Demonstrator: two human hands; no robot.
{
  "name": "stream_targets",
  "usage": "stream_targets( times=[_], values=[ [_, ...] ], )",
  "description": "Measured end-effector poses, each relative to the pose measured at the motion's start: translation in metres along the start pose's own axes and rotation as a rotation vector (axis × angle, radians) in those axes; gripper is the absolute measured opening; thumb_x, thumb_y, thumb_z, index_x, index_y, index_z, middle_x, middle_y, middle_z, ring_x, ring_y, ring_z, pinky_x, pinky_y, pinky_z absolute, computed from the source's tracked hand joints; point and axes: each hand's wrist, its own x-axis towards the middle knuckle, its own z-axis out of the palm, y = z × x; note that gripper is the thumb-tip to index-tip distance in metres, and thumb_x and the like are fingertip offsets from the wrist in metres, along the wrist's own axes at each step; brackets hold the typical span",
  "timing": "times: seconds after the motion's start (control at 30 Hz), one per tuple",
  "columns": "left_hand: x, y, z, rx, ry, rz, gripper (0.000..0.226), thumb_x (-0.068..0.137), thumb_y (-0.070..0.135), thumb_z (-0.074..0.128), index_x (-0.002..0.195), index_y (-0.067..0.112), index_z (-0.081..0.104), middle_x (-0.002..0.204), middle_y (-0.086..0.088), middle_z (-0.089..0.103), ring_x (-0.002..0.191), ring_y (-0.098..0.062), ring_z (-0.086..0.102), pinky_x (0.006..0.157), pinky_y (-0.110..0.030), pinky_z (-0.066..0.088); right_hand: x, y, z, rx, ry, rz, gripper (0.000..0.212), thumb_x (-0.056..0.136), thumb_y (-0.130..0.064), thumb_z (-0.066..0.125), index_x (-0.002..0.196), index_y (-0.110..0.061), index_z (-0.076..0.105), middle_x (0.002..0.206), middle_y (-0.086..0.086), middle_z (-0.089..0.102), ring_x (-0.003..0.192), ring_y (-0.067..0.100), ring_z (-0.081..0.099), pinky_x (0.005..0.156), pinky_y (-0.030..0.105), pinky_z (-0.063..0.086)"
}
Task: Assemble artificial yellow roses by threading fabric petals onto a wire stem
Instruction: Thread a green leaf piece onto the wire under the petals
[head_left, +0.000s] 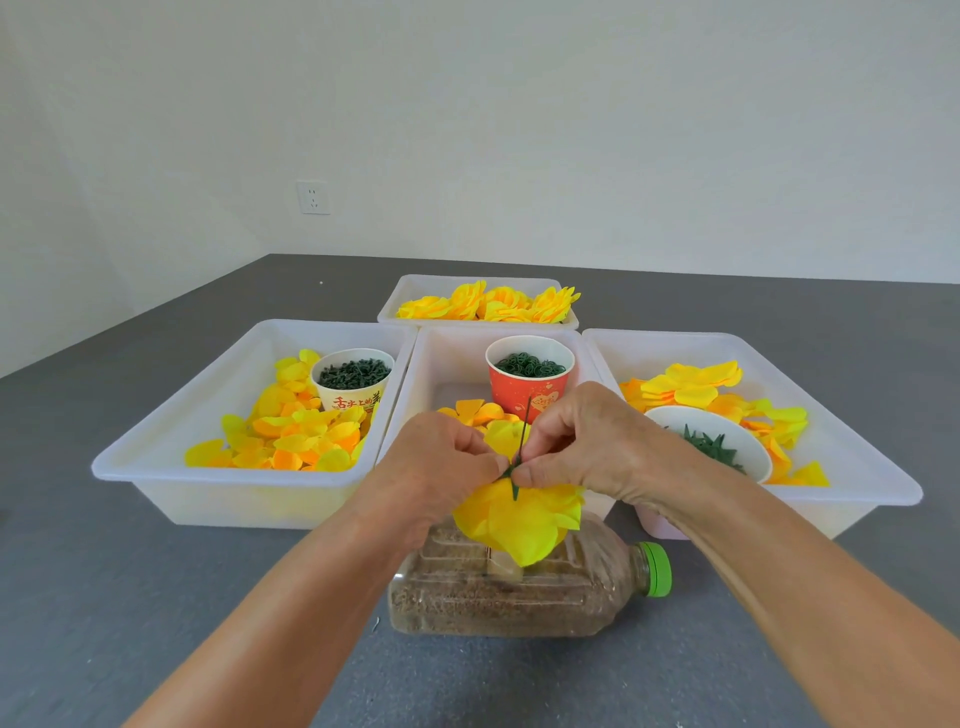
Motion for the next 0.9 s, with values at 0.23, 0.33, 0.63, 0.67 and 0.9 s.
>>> stream_targets(
  times=[0.23, 0.33, 0.63, 0.67, 0.9],
  values=[
    [-0.005, 0.004, -0.009, -0.062, 0.019, 0.081, 0.007, 0.075, 0.003, 0.074, 0.075, 0.010, 0.072, 0.095, -0.018, 0.070, 0.108, -0.026, 0.059, 0.092, -0.038, 0.046, -0.002, 0.003, -0.007, 0.131, -0.019, 0.032, 0.013, 0.074, -0.009, 0.076, 0.067, -0.019, 0.072, 0.051, -0.015, 0.061, 0.049, -0.011, 0.052, 0.047, 0.004, 0.038],
    [-0.008, 0.003, -0.009, 0.032, 0.016, 0.168, 0.012, 0.072, 0.004, 0.077, 0.073, 0.015, 0.075, 0.092, 0.001, 0.069, 0.103, -0.012, 0.060, 0.084, -0.025, 0.046, -0.003, 0.004, -0.003, 0.099, 0.029, 0.012, 0.015, 0.072, -0.011, 0.078, 0.065, -0.022, 0.072, 0.060, -0.009, 0.065, 0.056, -0.007, 0.054, 0.056, 0.010, 0.044],
    [-0.008, 0.008, -0.004, 0.538, 0.124, 0.400, 0.007, 0.077, 0.015, 0.074, 0.077, 0.021, 0.076, 0.119, 0.012, 0.061, 0.113, -0.011, 0.051, 0.097, -0.030, 0.037, -0.001, 0.001, 0.002, -0.057, 0.072, -0.030, 0.005, 0.072, -0.012, 0.079, 0.075, -0.012, 0.076, 0.059, -0.012, 0.061, 0.054, -0.004, 0.052, 0.054, 0.008, 0.039],
    [-0.008, 0.008, -0.003, 0.536, 0.122, 0.402, 0.007, 0.077, 0.014, 0.073, 0.076, 0.020, 0.076, 0.118, 0.012, 0.062, 0.113, -0.012, 0.052, 0.098, -0.033, 0.039, -0.001, 0.002, 0.002, -0.075, 0.074, -0.041, 0.004, 0.073, -0.012, 0.078, 0.076, -0.011, 0.076, 0.061, -0.009, 0.062, 0.056, -0.002, 0.052, 0.056, 0.010, 0.040],
    [-0.010, -0.001, -0.001, 0.349, 0.092, 0.338, 0.011, 0.075, 0.008, 0.074, 0.074, 0.018, 0.075, 0.095, 0.016, 0.069, 0.100, -0.005, 0.061, 0.093, -0.028, 0.045, -0.002, 0.007, 0.004, -0.062, 0.068, -0.069, 0.006, 0.074, -0.011, 0.077, 0.072, -0.007, 0.073, 0.075, 0.009, 0.070, 0.067, 0.008, 0.056, 0.063, 0.022, 0.046]
  ],
)
